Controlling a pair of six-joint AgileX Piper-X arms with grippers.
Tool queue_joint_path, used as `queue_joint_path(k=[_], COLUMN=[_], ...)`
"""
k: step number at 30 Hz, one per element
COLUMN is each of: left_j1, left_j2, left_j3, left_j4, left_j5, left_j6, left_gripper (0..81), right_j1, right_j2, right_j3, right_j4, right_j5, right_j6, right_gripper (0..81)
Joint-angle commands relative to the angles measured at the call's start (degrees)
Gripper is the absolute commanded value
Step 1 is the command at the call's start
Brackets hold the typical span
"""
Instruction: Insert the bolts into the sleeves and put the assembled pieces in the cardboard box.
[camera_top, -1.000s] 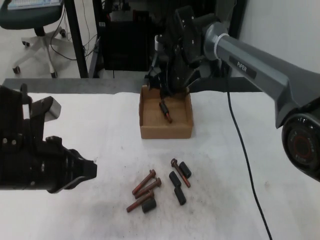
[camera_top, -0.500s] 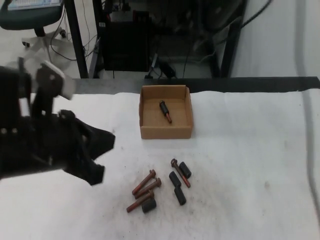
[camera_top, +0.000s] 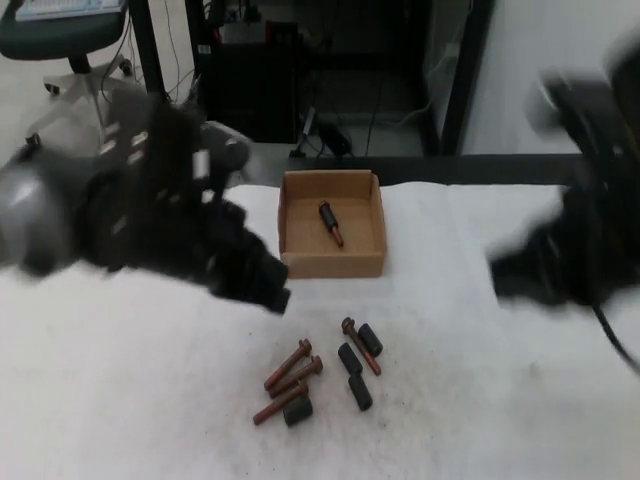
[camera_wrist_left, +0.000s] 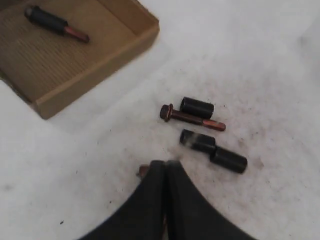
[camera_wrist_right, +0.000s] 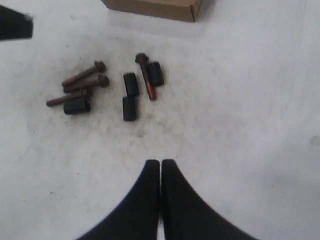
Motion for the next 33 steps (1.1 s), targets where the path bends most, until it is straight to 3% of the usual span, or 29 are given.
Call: queue_joint_path(k=[1, 6, 9, 16, 33], left_j1=[-1.79, -4.26, -5.29, -6.2, -6.2], left_j2=[6.53, 13.63, 15.62, 17.36, 19.21], left_j3=[-7.83, -15.48, -16.55, -16.56, -16.41], left_j4=[10.71, 17.45, 19.63, 21.85, 20.67], left_j5=[-0.58, -5.1, -8.19, -16.12, -15.2], left_j6=[4.55, 5.97, 5.98, 6.42, 9.43], left_gripper=[1.7, 27.9, 38.7, 39.0, 39.0], right_j1=[-0.03, -0.03, -0.03, -0.03, -0.03], right_j2=[-9.62, -16.9, -18.52, -18.85, -18.85], right_j3=[7.42, 11.12, 11.11, 11.11, 11.11], right_j4=[-1.28, -1.28, -0.94, 1.64, 3.45], right_j5=[-1.11, -1.31, -2.54, -4.23, -5.3], right_j6=[3.04, 5.29, 5.29, 5.68, 5.68], right_gripper=[0.8, 0.8, 0.8, 0.8, 0.8])
